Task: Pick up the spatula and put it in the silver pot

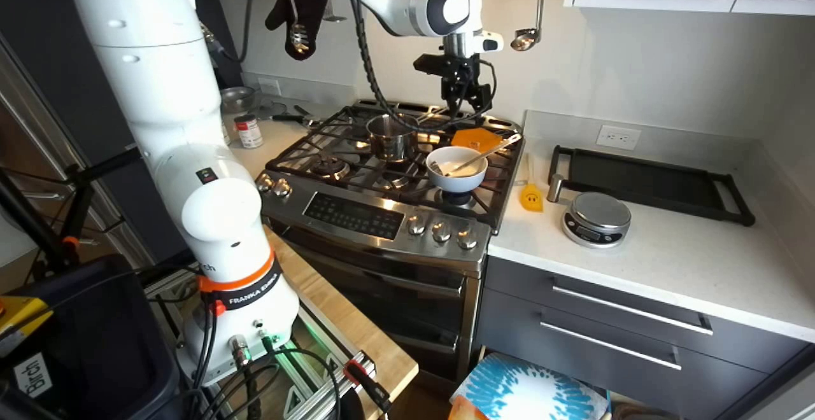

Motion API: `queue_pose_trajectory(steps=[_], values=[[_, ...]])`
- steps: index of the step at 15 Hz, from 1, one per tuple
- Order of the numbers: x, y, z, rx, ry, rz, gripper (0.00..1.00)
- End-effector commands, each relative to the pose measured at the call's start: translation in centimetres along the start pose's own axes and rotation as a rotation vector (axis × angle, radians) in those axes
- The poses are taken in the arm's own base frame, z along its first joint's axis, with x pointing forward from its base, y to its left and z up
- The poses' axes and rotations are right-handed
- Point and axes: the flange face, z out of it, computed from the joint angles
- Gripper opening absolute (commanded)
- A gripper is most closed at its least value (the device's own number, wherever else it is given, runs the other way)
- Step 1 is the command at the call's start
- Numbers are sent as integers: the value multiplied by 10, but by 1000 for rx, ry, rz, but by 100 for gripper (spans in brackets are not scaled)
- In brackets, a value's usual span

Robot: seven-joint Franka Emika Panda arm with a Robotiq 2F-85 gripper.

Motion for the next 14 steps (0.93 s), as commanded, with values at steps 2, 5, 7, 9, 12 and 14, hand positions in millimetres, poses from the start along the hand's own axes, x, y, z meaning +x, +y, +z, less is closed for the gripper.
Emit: queue_pose_trajectory(steps=[2, 5, 7, 9, 12, 14], values=[[68, 12, 10, -145, 80, 155, 100], [65, 13, 13, -113, 88, 129, 100], [65, 14, 13, -98, 22, 59, 100], [83, 40, 25, -95, -44, -52, 100], [108, 84, 45, -110, -139, -196, 100], [120, 113, 65, -133, -226, -266, 100]])
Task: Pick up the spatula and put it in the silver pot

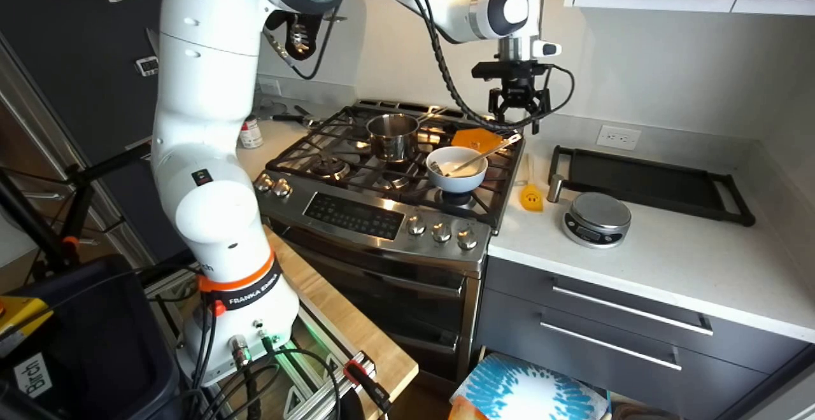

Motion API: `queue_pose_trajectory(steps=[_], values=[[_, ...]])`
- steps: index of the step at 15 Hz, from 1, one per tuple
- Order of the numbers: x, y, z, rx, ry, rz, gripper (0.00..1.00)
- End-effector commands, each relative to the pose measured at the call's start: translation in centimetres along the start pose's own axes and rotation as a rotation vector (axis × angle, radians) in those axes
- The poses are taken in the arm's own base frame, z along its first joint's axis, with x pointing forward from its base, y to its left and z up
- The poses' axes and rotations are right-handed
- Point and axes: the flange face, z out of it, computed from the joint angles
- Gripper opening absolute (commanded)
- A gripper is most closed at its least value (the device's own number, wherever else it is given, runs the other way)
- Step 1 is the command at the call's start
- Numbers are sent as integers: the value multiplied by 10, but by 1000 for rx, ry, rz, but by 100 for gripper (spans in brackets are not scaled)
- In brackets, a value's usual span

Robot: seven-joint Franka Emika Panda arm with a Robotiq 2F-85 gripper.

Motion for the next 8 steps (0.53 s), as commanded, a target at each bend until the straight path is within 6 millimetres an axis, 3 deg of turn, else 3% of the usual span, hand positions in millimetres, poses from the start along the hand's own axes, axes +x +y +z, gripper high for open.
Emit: queue_pose_trajectory(steps=[1, 3, 5, 6, 8], values=[[30, 39, 50, -8, -154, -122, 100], [39, 49, 73, -115, -226, -110, 100], [57, 53, 80, -233, -154, -83, 100], [37, 55, 73, -138, -182, -98, 100], [50, 52, 83, -190, -164, -94, 100]])
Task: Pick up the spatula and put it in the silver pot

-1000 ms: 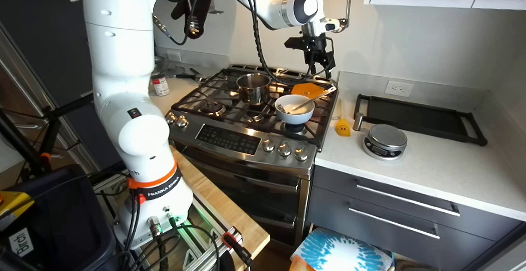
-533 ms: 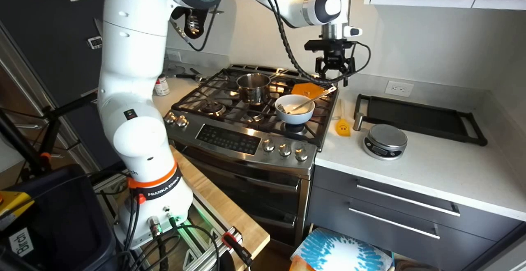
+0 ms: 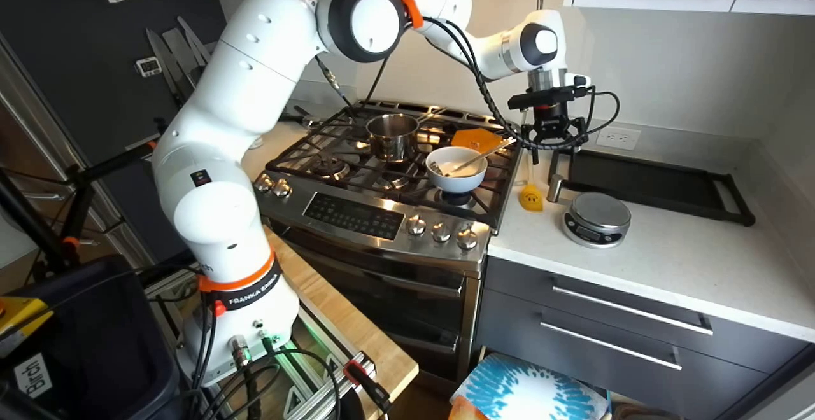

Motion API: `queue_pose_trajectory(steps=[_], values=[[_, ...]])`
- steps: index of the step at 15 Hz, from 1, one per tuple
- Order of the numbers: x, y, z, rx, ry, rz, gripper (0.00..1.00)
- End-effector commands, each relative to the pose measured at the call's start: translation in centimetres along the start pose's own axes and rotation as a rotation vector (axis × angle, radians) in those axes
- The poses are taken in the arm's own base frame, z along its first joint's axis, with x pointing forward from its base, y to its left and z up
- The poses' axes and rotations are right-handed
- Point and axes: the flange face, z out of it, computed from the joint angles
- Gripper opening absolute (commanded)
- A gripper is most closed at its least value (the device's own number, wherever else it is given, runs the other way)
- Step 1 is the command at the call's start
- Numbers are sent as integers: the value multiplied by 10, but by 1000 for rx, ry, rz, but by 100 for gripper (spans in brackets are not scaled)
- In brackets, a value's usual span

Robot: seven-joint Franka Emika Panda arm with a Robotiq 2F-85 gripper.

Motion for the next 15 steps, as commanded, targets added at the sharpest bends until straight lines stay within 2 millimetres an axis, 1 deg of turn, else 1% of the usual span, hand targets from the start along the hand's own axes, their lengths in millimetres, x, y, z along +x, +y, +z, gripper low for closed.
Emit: queue_pose_trajectory(steps=[1, 2, 3, 4, 6, 9, 10, 13, 15], values=[[3, -1, -1, -8, 2, 0, 100], [5, -1, -2, -12, 5, 0, 100], [-1, 2, -1, 59, 11, -103, 100], [-2, 2, 6, 99, -7, -142, 100], [-6, 8, 29, 151, -67, -215, 100], [-6, 18, 55, 221, -12, -353, 100], [-7, 18, 59, 240, 7, -397, 100], [-12, 6, 59, 304, 80, -516, 100], [-13, 8, 55, 353, 140, -577, 100]])
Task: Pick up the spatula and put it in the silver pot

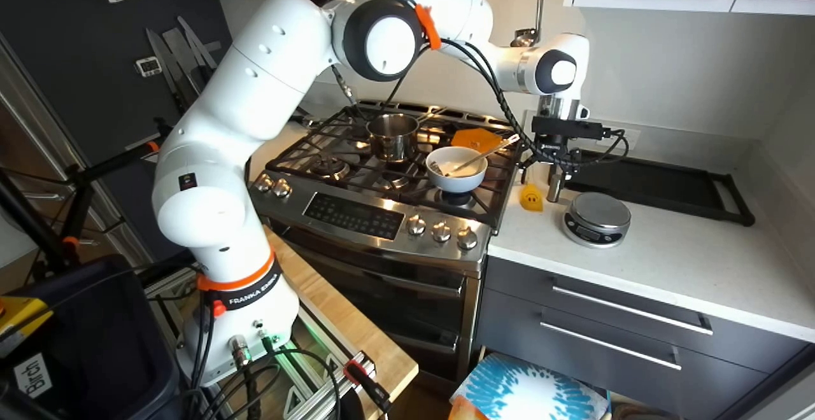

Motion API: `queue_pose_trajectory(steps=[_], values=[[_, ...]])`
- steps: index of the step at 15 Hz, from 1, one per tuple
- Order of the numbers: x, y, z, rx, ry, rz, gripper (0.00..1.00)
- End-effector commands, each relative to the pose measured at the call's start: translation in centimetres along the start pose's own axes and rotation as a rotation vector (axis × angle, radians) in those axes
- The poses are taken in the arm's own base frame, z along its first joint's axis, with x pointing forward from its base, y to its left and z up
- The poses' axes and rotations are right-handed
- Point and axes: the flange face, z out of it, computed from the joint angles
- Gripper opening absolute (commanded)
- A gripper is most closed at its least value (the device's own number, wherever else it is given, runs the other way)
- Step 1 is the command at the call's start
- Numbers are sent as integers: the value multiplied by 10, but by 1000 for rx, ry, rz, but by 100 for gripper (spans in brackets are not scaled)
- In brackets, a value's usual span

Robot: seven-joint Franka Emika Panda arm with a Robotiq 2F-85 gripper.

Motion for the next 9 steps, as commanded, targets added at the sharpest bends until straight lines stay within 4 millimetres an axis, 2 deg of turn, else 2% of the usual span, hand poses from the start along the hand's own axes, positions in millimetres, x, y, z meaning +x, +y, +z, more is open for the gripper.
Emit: queue_pose_trajectory(steps=[1, 2, 3, 5, 9], values=[[-4, -5, -6, 71, 118, -136, 100], [-4, -7, -8, 100, 142, -170, 100], [4, -4, -6, 53, 81, -109, 100], [4, -3, -9, 52, 88, -114, 100], [37, -12, -1, 165, 272, -87, 100]])
